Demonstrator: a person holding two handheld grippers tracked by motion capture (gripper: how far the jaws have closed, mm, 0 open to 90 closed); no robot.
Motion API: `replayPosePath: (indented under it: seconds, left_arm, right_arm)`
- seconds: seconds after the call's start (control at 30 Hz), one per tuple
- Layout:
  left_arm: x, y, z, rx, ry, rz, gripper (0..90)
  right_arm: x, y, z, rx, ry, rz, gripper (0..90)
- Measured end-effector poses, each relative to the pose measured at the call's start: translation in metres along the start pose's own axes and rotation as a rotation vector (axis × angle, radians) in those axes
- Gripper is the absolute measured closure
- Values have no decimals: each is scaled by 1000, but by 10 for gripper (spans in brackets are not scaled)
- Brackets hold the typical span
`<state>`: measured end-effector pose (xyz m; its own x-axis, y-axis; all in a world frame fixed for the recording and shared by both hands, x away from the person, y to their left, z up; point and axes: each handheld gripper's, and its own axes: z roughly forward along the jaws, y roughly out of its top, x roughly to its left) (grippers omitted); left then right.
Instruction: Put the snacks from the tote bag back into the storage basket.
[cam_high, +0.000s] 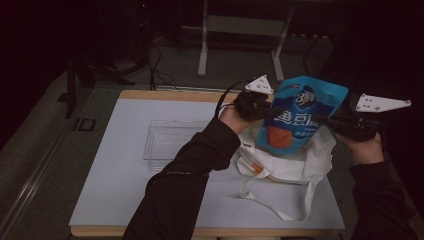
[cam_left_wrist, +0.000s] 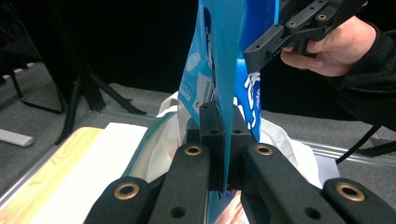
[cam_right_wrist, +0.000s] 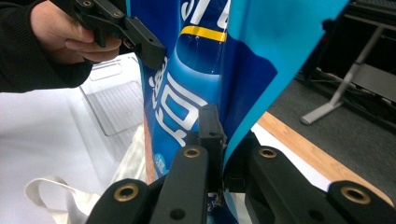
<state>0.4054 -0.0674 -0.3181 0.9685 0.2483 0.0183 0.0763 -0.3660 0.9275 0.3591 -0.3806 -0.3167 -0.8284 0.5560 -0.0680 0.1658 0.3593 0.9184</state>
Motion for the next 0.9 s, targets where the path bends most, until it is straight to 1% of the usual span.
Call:
replayPosePath:
  seconds: [0.07,0.3,0.37,0.4,0.43,0.47,0.67,0.9]
  left_arm:
    - [0,0,-6,0,0,3,900]
    - [2,-5,-32,-14,2,-8,900]
    - [3,-6,-38,-14,3,-7,900]
    - [3,-6,-38,-14,3,-7,900]
    - [3,-8,-44,-18,2,-12,900]
    - [3,-9,-50,-15,9,-16,900]
    - [3,-15,-71,-6,17,-13,900]
    - [4,-22,-96,-13,24,-20,900]
  right_arm:
    - [3,4,3,-1,8,-7,887]
    - [13,21,16,5,47,-42,888]
    - [16,25,21,4,57,-46,888]
    - [17,26,22,3,62,-46,888]
    - [17,26,22,3,62,-46,888]
    - [20,29,27,0,76,-50,888]
    - [28,37,43,-1,108,-63,888]
    - [39,51,62,-5,144,-88,889]
